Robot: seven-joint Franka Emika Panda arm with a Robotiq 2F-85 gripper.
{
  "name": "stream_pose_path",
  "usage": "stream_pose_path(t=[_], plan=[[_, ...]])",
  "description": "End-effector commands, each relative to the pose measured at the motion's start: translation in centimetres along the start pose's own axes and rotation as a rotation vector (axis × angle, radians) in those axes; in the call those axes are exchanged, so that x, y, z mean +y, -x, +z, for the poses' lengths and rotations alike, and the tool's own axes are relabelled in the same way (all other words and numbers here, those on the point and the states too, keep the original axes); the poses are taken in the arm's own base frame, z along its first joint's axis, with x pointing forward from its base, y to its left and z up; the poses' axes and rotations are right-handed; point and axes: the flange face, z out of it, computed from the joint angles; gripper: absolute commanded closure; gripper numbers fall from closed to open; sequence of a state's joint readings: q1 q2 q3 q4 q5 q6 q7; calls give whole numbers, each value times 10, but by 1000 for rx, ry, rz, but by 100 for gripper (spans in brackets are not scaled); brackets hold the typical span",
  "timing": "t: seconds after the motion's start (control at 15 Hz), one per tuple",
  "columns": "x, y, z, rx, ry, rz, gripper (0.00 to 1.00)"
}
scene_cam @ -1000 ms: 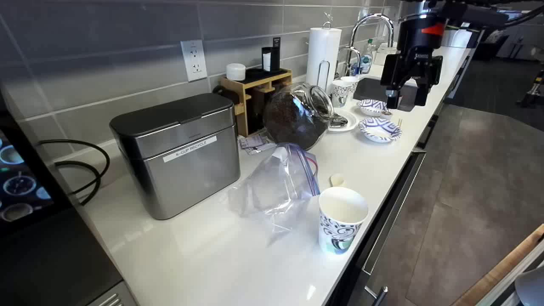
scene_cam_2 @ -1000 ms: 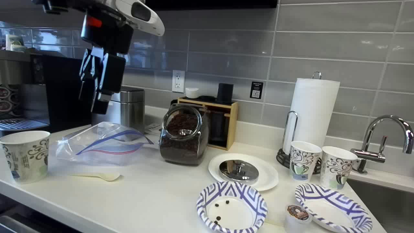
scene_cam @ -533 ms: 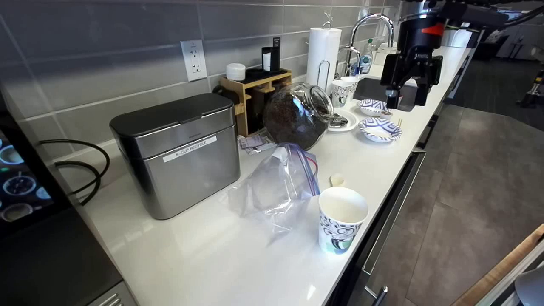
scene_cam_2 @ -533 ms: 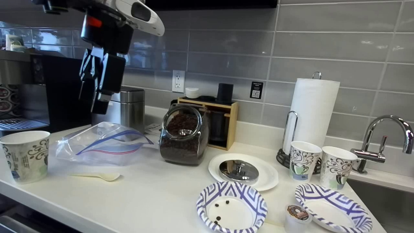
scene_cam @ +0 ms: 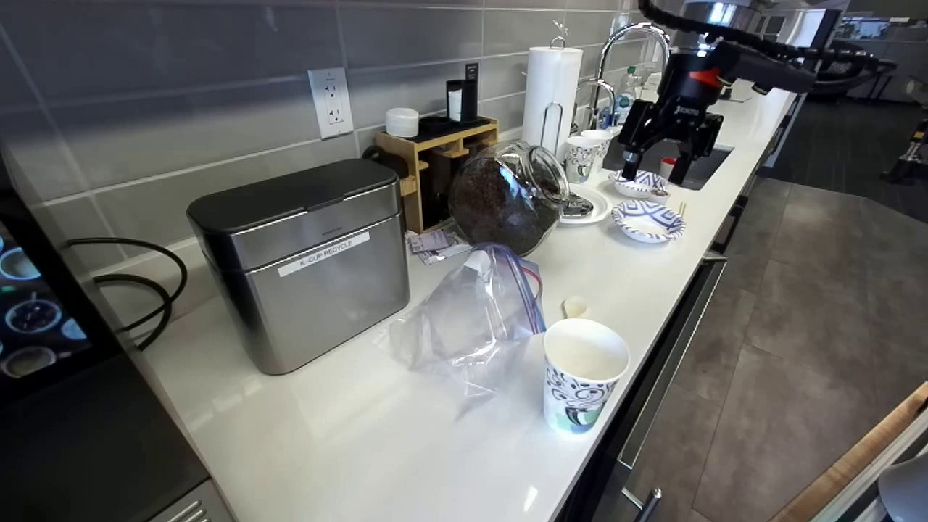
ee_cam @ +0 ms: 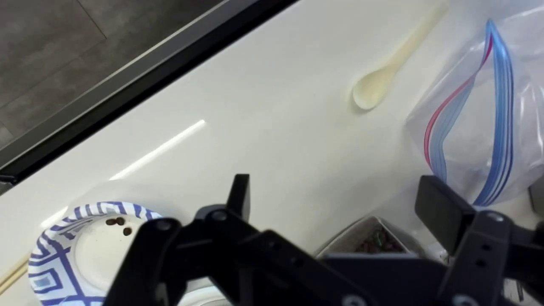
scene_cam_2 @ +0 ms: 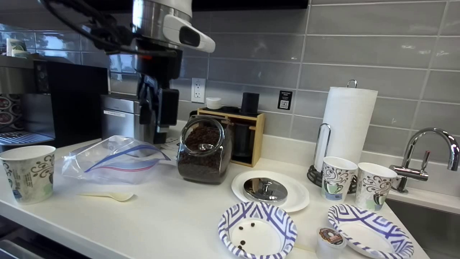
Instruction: Scoop up the contents in the jug and put them in the bowl
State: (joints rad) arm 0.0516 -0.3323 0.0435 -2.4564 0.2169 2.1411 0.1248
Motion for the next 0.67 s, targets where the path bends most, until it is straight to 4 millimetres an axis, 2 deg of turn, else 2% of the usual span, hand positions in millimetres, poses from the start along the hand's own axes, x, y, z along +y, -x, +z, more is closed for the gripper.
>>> stream_pose_path(t=[0.0,0.6], plan=[[19,-18,27,33,-126,17,0],[62,-43,68,2,-394,-105,0]])
